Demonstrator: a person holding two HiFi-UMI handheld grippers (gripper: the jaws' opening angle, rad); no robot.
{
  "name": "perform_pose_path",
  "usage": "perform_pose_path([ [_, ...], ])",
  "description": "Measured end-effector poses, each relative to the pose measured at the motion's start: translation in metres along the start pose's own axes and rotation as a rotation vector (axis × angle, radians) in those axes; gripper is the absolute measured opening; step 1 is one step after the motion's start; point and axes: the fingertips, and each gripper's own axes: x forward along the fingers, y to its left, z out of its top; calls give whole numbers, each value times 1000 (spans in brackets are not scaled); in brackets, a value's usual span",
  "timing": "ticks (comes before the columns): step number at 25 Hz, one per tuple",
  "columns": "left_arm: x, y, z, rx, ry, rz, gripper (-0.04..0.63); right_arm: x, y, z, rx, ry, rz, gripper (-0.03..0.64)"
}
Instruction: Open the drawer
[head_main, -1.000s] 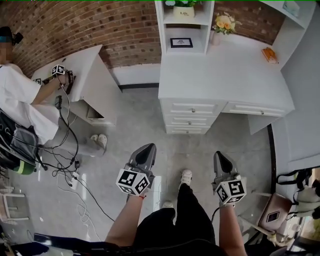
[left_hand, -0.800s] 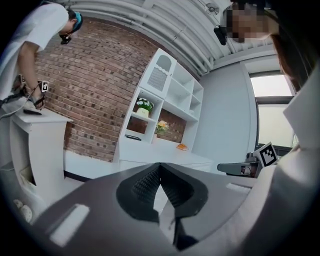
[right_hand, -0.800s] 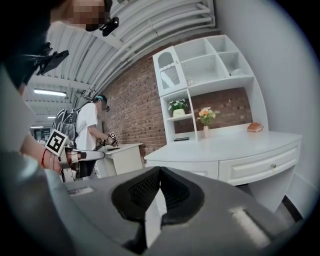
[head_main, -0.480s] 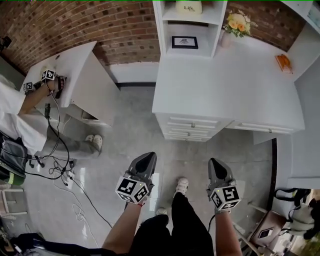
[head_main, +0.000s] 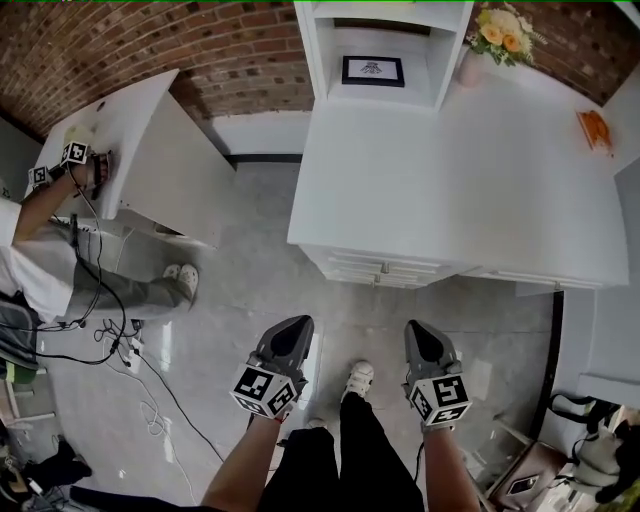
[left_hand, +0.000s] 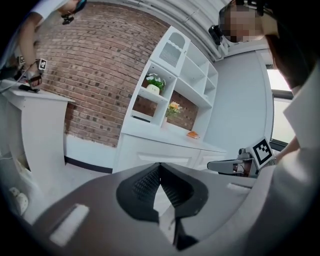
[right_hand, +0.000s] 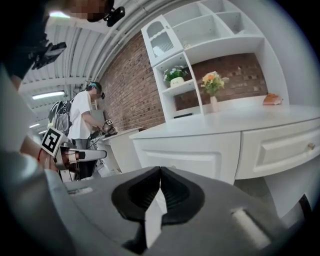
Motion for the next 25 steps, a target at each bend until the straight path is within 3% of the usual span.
perform_pose_path([
  [10, 57, 17, -17, -43, -70, 28, 3, 60, -16, -32, 39, 7, -14, 29],
  [25, 126, 56, -35, 4, -126, -3, 5, 130, -32, -42, 93, -79, -94, 81],
])
